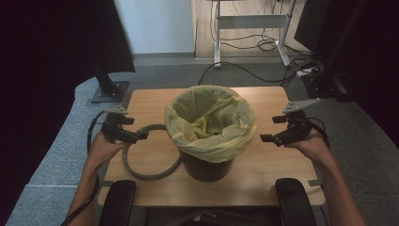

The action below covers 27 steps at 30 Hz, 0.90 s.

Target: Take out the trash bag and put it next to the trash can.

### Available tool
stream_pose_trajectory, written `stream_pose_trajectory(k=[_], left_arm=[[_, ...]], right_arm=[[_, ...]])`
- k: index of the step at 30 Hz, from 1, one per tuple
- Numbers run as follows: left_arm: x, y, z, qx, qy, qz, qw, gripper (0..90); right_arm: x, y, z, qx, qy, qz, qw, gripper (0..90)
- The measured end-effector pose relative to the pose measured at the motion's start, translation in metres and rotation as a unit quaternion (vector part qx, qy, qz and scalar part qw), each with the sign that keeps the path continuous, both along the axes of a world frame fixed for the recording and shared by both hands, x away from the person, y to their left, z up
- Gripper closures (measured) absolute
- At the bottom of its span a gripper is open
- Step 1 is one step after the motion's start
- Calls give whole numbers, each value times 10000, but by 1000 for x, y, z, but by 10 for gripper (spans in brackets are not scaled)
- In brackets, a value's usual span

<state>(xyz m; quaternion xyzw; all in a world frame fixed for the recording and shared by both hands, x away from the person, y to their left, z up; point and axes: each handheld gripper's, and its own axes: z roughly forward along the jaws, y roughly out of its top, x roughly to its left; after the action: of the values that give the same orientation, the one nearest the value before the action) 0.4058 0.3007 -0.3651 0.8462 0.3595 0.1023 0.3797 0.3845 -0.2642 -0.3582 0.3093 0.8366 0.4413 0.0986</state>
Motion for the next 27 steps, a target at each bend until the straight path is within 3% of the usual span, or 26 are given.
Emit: stream_pose_trajectory(k=[8, 17, 23, 27], left_arm=[[-5, -14, 26, 14, -156, -299, 9994, 24], [-12, -33, 60, -51, -308, -686, 9972, 25], [-19, -52, 80, -20, -441, -1053, 9935, 25], [-24, -67, 87, -206, -426, -1407, 9889, 28]], right_arm=[[-5, 11, 29, 61, -130, 281, 9995, 32], [-13, 37, 62, -7, -241, 820, 9963, 79], [-16, 55, 74, -4, -245, 1180, 9927, 94], [-18, 68, 78, -11, -221, 1450, 9892, 94]])
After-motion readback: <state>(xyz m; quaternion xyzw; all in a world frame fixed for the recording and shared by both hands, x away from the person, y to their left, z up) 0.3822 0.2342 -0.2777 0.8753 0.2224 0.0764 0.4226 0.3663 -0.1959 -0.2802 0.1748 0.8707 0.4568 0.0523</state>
